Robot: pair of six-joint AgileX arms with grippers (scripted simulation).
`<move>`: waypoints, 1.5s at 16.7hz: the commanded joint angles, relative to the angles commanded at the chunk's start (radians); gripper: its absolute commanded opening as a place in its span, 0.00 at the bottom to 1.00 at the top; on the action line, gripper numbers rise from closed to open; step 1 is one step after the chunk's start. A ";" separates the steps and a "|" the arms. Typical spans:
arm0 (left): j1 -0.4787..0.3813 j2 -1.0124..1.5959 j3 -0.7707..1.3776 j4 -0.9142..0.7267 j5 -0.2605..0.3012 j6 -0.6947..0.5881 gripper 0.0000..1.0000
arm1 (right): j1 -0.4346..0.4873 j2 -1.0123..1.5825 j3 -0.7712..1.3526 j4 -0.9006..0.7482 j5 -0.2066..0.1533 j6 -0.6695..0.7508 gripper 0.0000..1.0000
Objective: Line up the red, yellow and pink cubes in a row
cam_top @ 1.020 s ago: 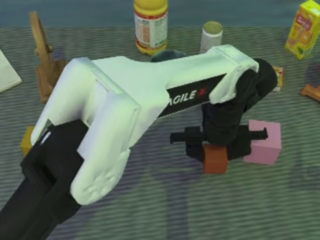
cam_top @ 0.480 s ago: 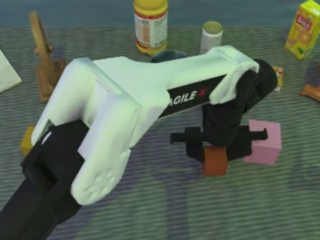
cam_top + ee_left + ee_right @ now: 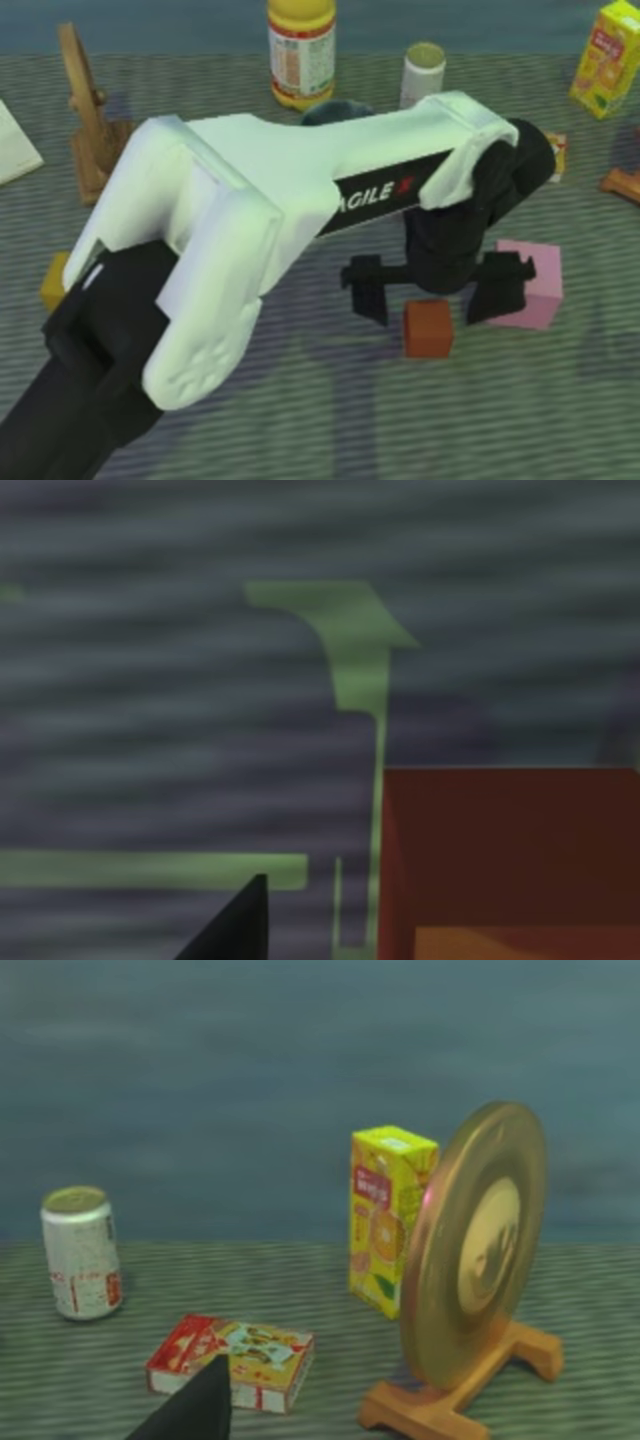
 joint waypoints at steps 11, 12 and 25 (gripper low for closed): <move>0.010 -0.012 0.104 -0.121 -0.002 -0.004 1.00 | 0.000 0.000 0.000 0.000 0.000 0.000 1.00; 0.013 -0.017 0.138 -0.167 -0.002 -0.004 1.00 | 0.000 0.000 0.000 0.000 0.000 0.000 1.00; 0.162 -0.134 0.053 -0.178 0.000 0.159 1.00 | 0.000 0.000 0.000 0.000 0.000 0.000 1.00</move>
